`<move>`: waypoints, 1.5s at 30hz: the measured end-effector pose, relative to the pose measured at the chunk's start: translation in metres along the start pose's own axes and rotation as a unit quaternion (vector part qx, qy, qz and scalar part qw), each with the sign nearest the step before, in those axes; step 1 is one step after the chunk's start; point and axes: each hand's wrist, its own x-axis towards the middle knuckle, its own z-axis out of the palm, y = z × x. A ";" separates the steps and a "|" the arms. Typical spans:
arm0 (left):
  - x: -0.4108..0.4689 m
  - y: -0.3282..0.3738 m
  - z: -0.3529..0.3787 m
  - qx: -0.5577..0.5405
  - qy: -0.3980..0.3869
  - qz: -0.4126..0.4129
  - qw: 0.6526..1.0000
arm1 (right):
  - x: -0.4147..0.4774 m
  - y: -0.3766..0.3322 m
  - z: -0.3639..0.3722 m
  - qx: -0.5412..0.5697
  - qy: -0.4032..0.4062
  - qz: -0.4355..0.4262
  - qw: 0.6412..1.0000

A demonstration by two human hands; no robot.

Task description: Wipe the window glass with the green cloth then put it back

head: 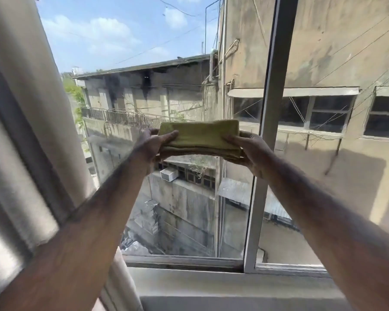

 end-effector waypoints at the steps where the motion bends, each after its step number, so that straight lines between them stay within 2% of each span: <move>1: -0.005 -0.027 -0.005 -0.027 0.002 -0.020 0.999 | -0.006 0.020 0.000 0.004 -0.002 0.019 1.000; 6: -0.032 -0.171 -0.029 -0.077 -0.003 -0.145 0.986 | -0.044 0.143 -0.010 0.025 0.026 0.132 0.991; 13: -0.073 -0.356 -0.055 0.034 0.045 -0.243 0.968 | -0.111 0.336 -0.028 0.027 0.035 0.290 0.956; 20: -0.141 -0.548 -0.080 0.137 0.042 -0.337 0.930 | -0.211 0.524 -0.039 0.005 0.027 0.447 0.894; 27: -0.214 -0.728 -0.081 0.183 0.015 -0.442 0.878 | -0.305 0.677 -0.059 -0.030 0.123 0.530 0.838; 30: -0.239 -0.783 -0.080 0.245 -0.006 -0.453 0.857 | -0.343 0.729 -0.066 -0.078 0.140 0.556 0.816; 34: -0.265 -0.837 -0.083 0.339 -0.054 -0.444 0.828 | -0.379 0.784 -0.065 -0.207 0.132 0.563 0.789; 38: -0.277 -0.862 -0.078 0.478 -0.112 -0.386 0.781 | -0.392 0.807 -0.058 -0.386 0.021 0.536 0.751; 43: -0.279 -0.871 -0.070 0.581 -0.220 -0.330 0.711 | -0.392 0.813 -0.057 -0.511 -0.051 0.514 0.687; 45: -0.274 -0.868 -0.069 0.607 -0.237 -0.315 0.690 | -0.387 0.806 -0.056 -0.557 -0.087 0.481 0.672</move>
